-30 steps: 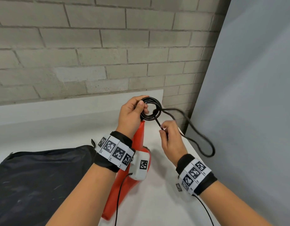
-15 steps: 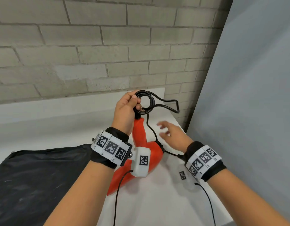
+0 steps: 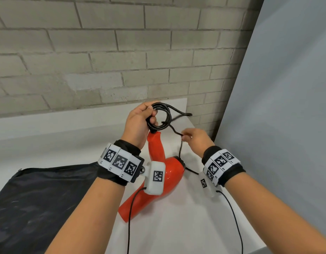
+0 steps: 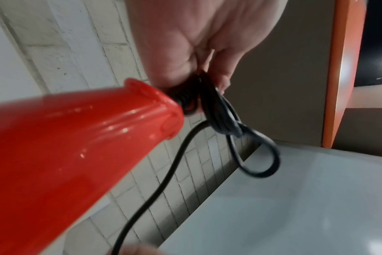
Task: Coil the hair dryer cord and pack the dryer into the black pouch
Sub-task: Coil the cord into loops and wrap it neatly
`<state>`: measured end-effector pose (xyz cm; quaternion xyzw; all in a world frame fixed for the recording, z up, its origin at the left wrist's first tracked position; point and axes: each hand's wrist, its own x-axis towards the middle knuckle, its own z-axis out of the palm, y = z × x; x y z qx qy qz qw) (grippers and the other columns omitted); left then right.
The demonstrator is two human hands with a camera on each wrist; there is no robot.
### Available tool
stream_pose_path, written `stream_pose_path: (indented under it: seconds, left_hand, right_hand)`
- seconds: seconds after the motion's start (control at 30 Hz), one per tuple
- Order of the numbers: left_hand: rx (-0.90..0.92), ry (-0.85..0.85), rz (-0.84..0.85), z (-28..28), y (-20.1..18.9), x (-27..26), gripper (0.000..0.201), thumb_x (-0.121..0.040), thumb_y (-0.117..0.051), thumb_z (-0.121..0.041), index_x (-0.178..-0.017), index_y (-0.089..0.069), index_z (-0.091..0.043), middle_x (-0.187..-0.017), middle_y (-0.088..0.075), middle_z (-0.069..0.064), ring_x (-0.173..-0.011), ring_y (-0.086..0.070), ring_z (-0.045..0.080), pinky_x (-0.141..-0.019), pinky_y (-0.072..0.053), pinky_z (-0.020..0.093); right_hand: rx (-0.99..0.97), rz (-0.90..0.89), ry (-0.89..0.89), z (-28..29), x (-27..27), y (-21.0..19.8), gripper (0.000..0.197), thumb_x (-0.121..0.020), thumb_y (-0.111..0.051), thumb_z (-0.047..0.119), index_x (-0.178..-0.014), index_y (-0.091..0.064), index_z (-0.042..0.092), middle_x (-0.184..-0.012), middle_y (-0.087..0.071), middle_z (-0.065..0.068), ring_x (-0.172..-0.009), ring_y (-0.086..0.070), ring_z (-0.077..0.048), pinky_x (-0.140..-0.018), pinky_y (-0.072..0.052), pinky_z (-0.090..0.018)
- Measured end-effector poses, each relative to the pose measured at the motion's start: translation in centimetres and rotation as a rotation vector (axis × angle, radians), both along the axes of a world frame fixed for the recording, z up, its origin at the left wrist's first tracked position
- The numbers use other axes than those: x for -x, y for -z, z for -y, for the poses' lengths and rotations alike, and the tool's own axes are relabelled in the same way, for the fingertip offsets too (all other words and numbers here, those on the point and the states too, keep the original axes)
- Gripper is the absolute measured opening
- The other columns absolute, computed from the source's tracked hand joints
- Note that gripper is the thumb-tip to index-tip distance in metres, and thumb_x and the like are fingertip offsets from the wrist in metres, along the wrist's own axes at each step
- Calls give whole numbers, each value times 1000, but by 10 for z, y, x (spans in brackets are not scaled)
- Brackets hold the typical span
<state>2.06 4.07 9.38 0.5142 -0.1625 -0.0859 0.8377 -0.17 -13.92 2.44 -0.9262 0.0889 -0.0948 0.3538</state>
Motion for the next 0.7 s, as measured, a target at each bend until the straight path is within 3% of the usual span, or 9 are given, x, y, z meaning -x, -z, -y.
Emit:
stream_pose_path:
  seconds: [0.13,0.2,0.27,0.3,0.33,0.43,0.53,0.7]
  left_hand:
    - [30,29,-30,2,1,-1,33,-93,-29,-2,-97,-61,-9,-50,-48,-10,-41,-34,2,-46,-34,13]
    - [15,16,-14,6,1,1,33,-94,-30,-3,-96,-62,-11,-55,-47,-8,-41,-35,2,-46,-36,13]
    - [-31,9,39,8,2,4,32,-95,-33,-4,-96,-63,-14,-59,-47,-7,-44,-38,2,-48,-38,13]
    - [-60,9,67,8,2,4,31,-94,-35,-4,-97,-64,-15,-60,-49,-7,-47,-40,2,-50,-40,13]
    - [-89,6,88,8,2,4,31,-94,-36,-4,-98,-64,-16,-61,-51,-7,-49,-42,2,-52,-42,14]
    - [-144,-20,117,8,3,1,31,-93,-38,-3,-99,-65,-17,-63,-55,-6,-53,-48,2,-57,-45,15]
    - [-152,-42,128,7,2,0,31,-94,-36,-2,-99,-63,-17,-67,-53,-3,-52,-48,1,-57,-46,14]
    - [-159,-17,112,4,-2,1,32,-94,-32,-2,-99,-60,-17,-69,-46,-2,-47,-41,1,-52,-43,14]
  right_hand:
    - [344,-276,75,12,2,15,25,-93,-45,20,-112,-62,19,-112,-66,-6,-104,-59,-26,-94,-46,-39]
    - [369,-335,51,7,3,15,28,-92,-45,19,-117,-57,21,-119,-62,-8,-108,-57,-27,-97,-43,-41]
    - [210,-218,-81,-2,4,9,41,-90,-49,17,-130,-45,25,-133,-52,-7,-119,-50,-27,-105,-37,-38]
    - [83,-101,-178,-9,6,2,47,-90,-51,15,-135,-40,24,-139,-47,-5,-125,-45,-22,-107,-31,-29]
    - [-35,26,-265,-18,10,-8,50,-90,-52,12,-137,-39,20,-141,-45,-4,-128,-41,-17,-106,-26,-19]
    - [-150,296,-388,-38,14,-29,50,-88,-53,6,-136,-40,14,-134,-46,3,-125,-36,-4,-103,-21,-7]
    - [-194,344,-423,-44,12,-34,43,-88,-53,1,-129,-47,9,-121,-48,8,-118,-40,-1,-95,-21,7]
    - [-205,295,-431,-44,12,-29,28,-92,-50,8,-119,-55,8,-114,-57,3,-111,-49,-5,-90,-29,4]
